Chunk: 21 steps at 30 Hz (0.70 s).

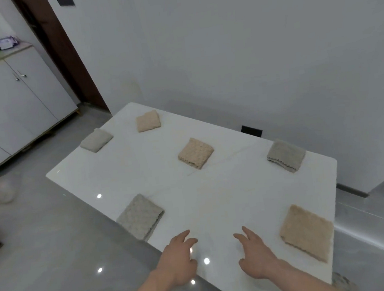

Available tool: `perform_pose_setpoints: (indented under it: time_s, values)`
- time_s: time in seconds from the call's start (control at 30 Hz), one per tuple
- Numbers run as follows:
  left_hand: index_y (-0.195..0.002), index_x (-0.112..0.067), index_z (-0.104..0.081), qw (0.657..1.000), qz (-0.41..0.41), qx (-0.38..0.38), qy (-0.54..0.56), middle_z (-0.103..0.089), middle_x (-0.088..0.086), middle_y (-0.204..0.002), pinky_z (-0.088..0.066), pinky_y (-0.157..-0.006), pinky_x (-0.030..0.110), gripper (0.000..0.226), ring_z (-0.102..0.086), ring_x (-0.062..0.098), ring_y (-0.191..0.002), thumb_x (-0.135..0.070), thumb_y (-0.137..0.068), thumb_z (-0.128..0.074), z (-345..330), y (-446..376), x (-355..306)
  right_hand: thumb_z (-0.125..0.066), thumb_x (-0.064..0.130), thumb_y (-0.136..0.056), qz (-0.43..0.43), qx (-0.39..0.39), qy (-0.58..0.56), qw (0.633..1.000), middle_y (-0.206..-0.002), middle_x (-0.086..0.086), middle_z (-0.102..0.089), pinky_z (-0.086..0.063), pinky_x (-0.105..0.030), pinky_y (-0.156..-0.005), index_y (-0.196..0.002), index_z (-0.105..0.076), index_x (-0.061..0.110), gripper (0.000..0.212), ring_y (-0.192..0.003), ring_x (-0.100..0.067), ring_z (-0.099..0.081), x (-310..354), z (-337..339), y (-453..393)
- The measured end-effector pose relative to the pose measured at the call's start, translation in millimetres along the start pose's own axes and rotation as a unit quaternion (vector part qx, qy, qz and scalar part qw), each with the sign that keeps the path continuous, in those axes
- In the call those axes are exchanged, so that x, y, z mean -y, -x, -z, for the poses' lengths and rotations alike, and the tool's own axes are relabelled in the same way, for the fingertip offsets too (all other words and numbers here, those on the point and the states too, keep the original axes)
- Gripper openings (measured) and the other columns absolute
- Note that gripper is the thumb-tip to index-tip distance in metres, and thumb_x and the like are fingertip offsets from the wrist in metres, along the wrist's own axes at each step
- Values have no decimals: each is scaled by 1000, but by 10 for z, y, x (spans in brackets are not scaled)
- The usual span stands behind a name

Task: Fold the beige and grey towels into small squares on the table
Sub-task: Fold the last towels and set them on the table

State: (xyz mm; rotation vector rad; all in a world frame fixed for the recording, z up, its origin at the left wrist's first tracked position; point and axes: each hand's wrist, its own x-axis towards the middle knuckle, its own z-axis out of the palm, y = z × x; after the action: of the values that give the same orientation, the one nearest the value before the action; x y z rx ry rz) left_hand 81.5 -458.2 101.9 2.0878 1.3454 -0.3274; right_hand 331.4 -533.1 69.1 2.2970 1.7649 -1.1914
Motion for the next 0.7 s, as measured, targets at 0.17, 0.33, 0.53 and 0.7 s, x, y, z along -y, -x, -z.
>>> perform_pose_setpoints:
  time_s: [0.17, 0.33, 0.53, 0.7]
  values:
    - [-162, -26, -23, 998, 33, -12, -51, 1, 0, -172, -8, -128, 35, 75, -1, 23, -159, -26, -91, -48, 258, 319, 1044, -50, 26, -92, -1, 8, 13, 1000, -169, 1, 14, -22, -38, -124, -162, -7, 29, 82, -156, -27, 6, 906, -445, -105]
    - [-162, -26, -18, 997, 39, -23, -62, 6, 1, -172, -6, -128, 41, 78, 1, 25, -159, -27, -90, -47, 560, 308, 1584, -51, 28, -93, 19, -7, -4, 1000, -169, 1, 13, -21, -33, -123, -162, -5, 28, 82, -156, -26, 4, 1544, -526, -259]
    - [-162, -29, -18, 997, 29, -56, -43, 5, -1, -172, -3, -128, 39, 77, 3, 22, -159, -26, -90, -47, 1030, -30, 1886, -52, 30, -93, 27, -7, -8, 1000, -169, 3, 11, -24, -37, -123, -162, -7, 28, 82, -156, -24, 1, 1979, -360, -745]
    - [-162, -29, -19, 994, 60, -86, -26, 7, -3, -172, -5, -128, 39, 76, 5, 20, -159, -25, -91, -47, 1450, -101, 2396, -53, 33, -94, 46, 4, -5, 999, -169, 2, 10, -25, -38, -123, -162, -8, 27, 82, -156, -25, -1, 2465, -259, -1308]
